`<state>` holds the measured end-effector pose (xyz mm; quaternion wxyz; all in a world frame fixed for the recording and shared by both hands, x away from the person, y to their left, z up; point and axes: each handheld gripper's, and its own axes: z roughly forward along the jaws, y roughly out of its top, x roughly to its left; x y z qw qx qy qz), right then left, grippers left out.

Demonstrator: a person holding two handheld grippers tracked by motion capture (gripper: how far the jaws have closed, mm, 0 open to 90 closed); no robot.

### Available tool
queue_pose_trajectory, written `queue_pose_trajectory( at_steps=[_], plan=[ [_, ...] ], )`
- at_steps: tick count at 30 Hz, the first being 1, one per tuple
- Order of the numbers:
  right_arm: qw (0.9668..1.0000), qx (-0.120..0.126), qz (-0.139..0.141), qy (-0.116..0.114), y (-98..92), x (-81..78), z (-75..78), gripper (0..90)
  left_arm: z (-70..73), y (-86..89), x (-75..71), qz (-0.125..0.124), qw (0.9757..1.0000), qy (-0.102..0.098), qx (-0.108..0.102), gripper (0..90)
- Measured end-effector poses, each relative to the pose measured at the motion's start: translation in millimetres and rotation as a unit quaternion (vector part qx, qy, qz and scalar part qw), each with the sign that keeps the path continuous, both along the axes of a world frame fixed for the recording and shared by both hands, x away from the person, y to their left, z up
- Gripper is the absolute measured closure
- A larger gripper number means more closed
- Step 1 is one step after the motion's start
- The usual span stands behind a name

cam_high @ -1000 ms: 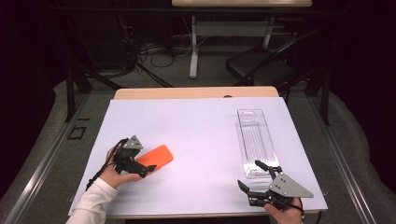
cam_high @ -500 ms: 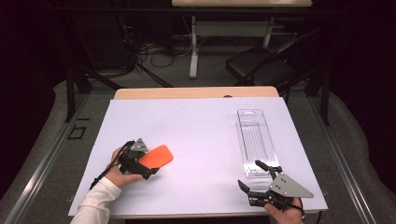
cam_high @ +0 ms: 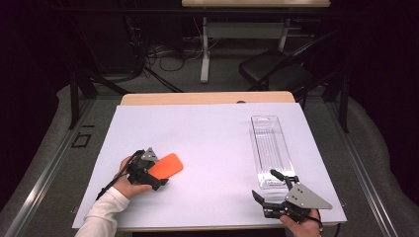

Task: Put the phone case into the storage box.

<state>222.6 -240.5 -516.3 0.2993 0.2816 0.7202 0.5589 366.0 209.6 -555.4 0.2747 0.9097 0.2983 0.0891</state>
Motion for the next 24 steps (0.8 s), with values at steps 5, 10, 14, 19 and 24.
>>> queue_pose_trajectory(
  at_steps=[5,10,14,19,24],
  plan=[
    [1.0,0.0,0.001,0.0,0.3,-0.1,0.0,14.8,1.2,1.8,0.5,0.003,1.0,0.003,-0.002,9.9],
    [1.0,0.0,0.001,0.0,0.2,-0.1,0.0,14.8,2.0,3.4,-0.3,0.007,1.0,0.001,-0.004,14.5],
    [1.0,0.0,0.001,0.0,-0.1,-0.1,-0.1,14.8,2.3,3.2,-0.6,0.008,1.0,0.0,-0.002,14.8],
    [1.0,0.0,0.001,0.0,-0.1,0.0,-0.1,14.8,2.0,3.6,-0.1,0.01,0.9999,0.005,-0.007,15.1],
    [1.0,-0.001,0.002,0.0,0.5,-0.2,-0.1,14.8,2.4,2.8,-0.4,0.01,0.9999,0.005,-0.004,15.3]
  ],
)
